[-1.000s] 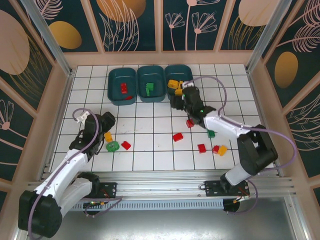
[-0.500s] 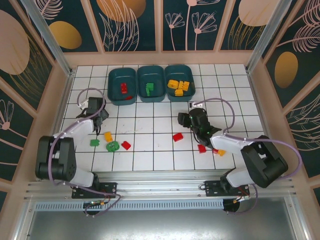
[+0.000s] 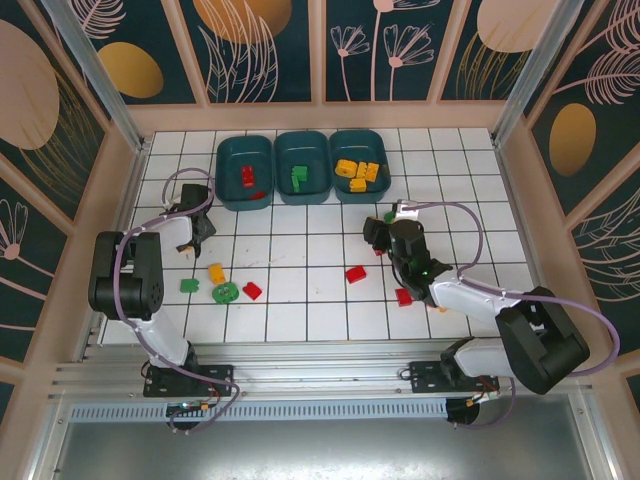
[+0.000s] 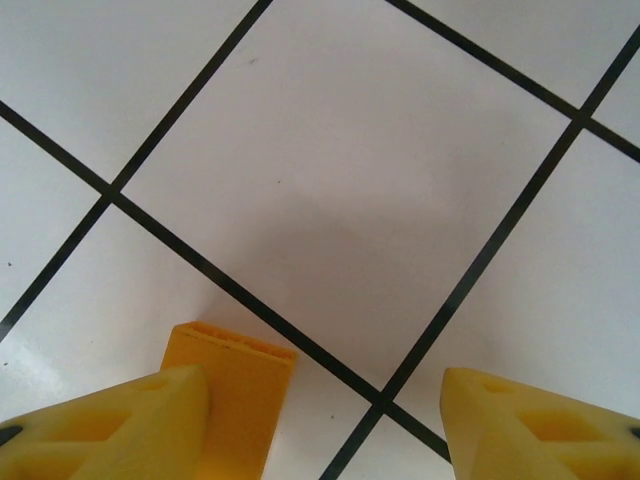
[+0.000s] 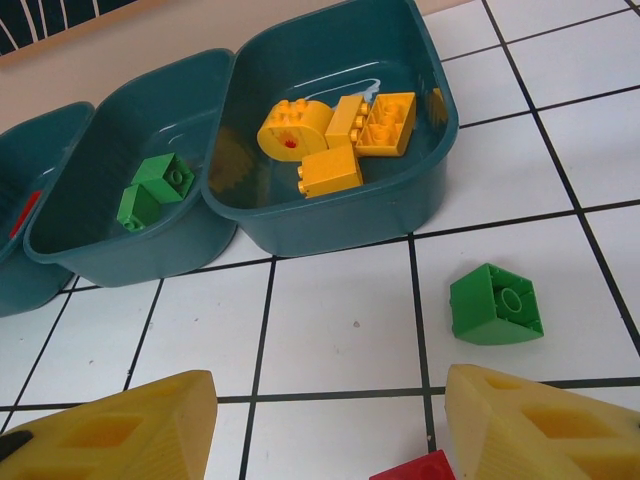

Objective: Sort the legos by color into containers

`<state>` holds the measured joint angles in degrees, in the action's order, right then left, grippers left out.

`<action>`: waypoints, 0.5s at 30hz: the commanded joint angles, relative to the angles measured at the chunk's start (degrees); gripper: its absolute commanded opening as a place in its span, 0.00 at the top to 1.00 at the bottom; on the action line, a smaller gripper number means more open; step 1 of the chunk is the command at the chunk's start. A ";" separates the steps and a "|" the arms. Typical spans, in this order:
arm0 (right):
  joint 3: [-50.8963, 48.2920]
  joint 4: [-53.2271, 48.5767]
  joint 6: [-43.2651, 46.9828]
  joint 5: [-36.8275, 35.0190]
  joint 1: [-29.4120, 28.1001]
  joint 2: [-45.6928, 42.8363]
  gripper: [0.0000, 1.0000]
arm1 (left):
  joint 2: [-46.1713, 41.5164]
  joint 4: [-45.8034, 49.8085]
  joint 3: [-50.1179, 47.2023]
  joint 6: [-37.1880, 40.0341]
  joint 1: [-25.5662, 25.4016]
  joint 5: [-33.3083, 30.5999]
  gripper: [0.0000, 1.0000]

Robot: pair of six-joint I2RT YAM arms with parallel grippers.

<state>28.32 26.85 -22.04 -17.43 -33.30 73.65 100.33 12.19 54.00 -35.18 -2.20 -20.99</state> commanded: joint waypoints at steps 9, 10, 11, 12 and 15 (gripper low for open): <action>-0.50 1.95 -1.51 -0.76 0.30 -0.68 0.37 | -2.46 5.93 -2.16 0.25 0.48 -5.75 0.31; -0.46 1.93 -1.51 -0.82 0.31 -0.49 0.37 | -2.45 6.18 -1.79 -0.06 0.60 -5.59 0.31; -0.41 1.94 -1.44 -0.79 0.29 -0.23 0.37 | -2.53 5.96 -1.77 -0.13 0.63 -5.20 0.32; -0.37 1.89 -1.34 -0.92 0.25 0.05 0.37 | -2.51 5.80 -1.91 -0.53 0.69 -5.35 0.32; -0.10 1.57 -1.25 -1.11 0.25 0.43 0.37 | -3.82 5.18 -2.90 -0.47 0.72 -5.56 0.31</action>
<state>28.32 26.83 -22.90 -17.32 -33.30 73.67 97.84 16.36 51.83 -35.38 -1.96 -24.77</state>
